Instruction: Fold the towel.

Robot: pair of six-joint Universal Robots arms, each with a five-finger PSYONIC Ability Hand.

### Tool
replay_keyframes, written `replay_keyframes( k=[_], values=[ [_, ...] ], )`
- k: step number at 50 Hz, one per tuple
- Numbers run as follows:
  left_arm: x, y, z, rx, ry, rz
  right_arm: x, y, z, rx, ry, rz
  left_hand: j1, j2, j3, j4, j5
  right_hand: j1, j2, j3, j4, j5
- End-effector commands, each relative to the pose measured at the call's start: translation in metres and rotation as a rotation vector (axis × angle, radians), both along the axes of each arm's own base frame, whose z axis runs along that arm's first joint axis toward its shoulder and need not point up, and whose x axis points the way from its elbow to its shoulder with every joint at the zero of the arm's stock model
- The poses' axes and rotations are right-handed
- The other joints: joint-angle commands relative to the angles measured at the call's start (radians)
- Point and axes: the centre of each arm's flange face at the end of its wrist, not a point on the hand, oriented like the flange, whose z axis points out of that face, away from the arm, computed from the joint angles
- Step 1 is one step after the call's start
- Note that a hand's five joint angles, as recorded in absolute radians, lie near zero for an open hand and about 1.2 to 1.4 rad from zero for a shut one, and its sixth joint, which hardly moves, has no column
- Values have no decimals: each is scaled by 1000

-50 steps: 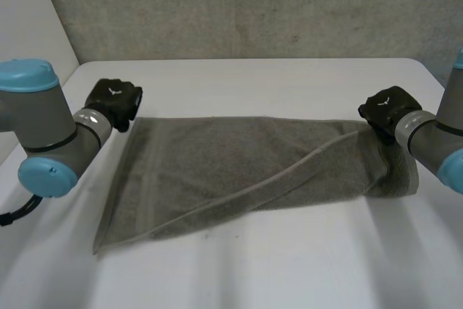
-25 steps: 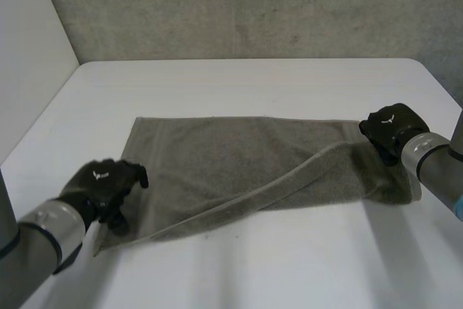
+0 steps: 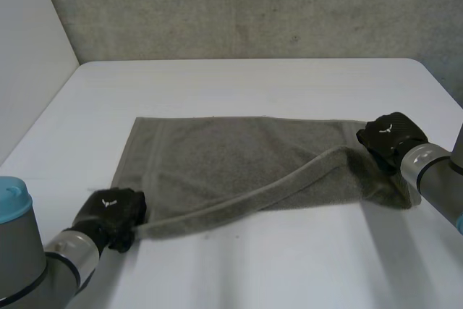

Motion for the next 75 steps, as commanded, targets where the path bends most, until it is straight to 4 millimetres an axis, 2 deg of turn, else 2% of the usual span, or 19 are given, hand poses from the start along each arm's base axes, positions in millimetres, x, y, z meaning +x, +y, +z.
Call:
replay_keyframes(
  k=[1,7,13,15,16,27,35,41,42,43,44,45,47,52,54,57,62,69,75],
  values=[
    [-4,-25,11,-147,-2,-4,0,2,0,4,0,2,289,285,286,286,286,425,217,213,202,227],
    [-11,-45,29,-236,1,-13,0,-1,6,-16,-2,4,289,285,286,286,286,425,217,213,202,227],
    [-26,-93,36,-294,10,-19,3,-15,14,-63,-8,3,289,285,286,286,286,425,217,213,202,227],
    [-34,-119,34,-322,-16,-31,8,-30,8,-77,-15,8,289,285,286,286,286,425,217,213,202,227],
    [-34,-120,34,-322,-16,-31,8,-30,8,-77,-15,8,289,285,286,286,286,425,217,213,202,227],
    [-62,-221,24,-513,-82,11,21,-92,9,-354,-57,-11,289,285,286,286,286,425,217,213,202,227],
    [-70,-245,5,-514,-99,20,24,-116,1,-432,-61,-52,289,285,286,286,286,425,217,213,202,227],
    [-71,-246,-5,-505,-111,7,26,-126,-19,-405,-55,-53,289,285,286,286,286,425,217,213,202,227],
    [-72,-245,-6,-504,-112,3,26,-127,-25,-392,-47,-55,289,285,286,286,286,173,-35,-38,-50,-25],
    [-73,-244,-8,-504,-111,0,26,-127,-30,-379,-40,-57,-127,-130,-129,-130,-129,-434,-642,-645,-657,-632],
    [-73,-244,-8,-504,-111,0,26,-127,-30,-379,-40,-57,-131,-135,-133,-134,-133,-440,-648,-652,-663,-638],
    [-74,-244,-7,-510,-109,1,25,-127,-32,-370,-38,-63,-793,-797,-796,-797,-796,-797,-1005,-1008,-1020,-995],
    [-75,-244,-4,-516,-109,1,24,-127,-32,-369,-40,-73,-925,-929,-927,-928,-928,-797,-1005,-1008,-1020,-995],
    [-81,-235,10,-530,-100,-14,22,-124,-7,-399,-86,-96,-933,-937,-935,-936,-936,-797,-1005,-1008,-1020,-995],
    [-78,-228,32,-551,-92,-4,19,-116,20,-417,-169,-108,-933,-937,-935,-936,-936,-797,-1005,-1008,-1020,-995],
    [-76,-222,42,-554,-87,-2,15,-103,44,-421,-251,-122,-933,-937,-935,-936,-936,-797,-1005,-1008,-1020,-995],
    [-63,-185,78,-548,-74,1,8,-75,62,-348,-268,-109,-933,-937,-935,-936,-936,-797,-1005,-1008,-1020,-995],
    [-46,-138,85,-481,-57,4,-9,-40,46,-67,-228,-127,-933,-937,-935,-936,-936,-797,-1005,-1008,-1020,-995],
    [-34,-103,70,-389,-13,19,-26,-24,22,117,-204,-169,-933,-937,-935,-936,-936,-608,-816,-819,-831,-806]
  ],
)
